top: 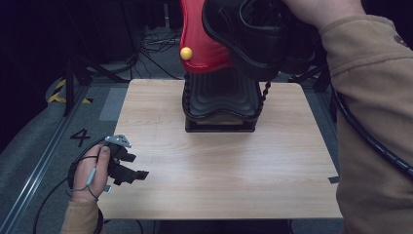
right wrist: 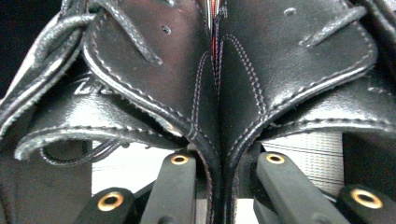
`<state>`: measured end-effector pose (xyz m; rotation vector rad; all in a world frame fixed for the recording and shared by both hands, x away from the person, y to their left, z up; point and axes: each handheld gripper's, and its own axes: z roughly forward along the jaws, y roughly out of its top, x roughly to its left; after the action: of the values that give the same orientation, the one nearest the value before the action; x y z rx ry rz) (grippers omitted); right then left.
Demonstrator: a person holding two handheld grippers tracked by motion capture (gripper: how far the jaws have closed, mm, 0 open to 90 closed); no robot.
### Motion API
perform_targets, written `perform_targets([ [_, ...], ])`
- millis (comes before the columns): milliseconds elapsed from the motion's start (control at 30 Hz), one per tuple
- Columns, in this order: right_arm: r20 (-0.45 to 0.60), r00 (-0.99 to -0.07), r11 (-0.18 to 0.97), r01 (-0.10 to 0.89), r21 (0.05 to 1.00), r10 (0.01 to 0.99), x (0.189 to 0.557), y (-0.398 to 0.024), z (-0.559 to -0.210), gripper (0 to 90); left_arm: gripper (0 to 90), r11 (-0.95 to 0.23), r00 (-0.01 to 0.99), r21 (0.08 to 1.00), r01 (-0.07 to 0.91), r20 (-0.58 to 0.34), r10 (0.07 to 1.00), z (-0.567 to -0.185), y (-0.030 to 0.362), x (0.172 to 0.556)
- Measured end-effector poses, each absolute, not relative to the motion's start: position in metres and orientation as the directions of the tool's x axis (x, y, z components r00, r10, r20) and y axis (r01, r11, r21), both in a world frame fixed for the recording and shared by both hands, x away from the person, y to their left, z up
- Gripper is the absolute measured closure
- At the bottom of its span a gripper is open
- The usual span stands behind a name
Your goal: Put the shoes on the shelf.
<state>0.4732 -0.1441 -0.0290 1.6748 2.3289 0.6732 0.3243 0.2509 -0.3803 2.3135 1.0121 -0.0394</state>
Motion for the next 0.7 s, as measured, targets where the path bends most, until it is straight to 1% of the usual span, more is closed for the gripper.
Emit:
perform_targets([
  [267,0.097,-0.316,0.224,0.826,0.518,0.944,0.496,-0.133,-0.024,82.3,17.2,-0.519,0.706,0.523,0.676,-0.26,0.659,-0.38,0.255,0.323],
  [433,0.116,-0.269,0.163,0.816,0.554,0.956,0.514,-0.126,-0.025,82.3,17.2,-0.515,0.705,0.524,0.678,-0.266,0.657,-0.38,0.256,0.323],
  [600,0.085,-0.24,0.145,0.794,0.591,0.967,0.531,-0.118,-0.03,82.3,17.2,-0.508,0.701,0.53,0.679,-0.263,0.663,-0.378,0.26,0.322],
  [700,0.061,-0.24,0.153,0.773,0.615,0.969,0.536,-0.114,-0.033,82.3,17.2,-0.502,0.702,0.541,0.675,-0.261,0.663,-0.376,0.263,0.321],
])
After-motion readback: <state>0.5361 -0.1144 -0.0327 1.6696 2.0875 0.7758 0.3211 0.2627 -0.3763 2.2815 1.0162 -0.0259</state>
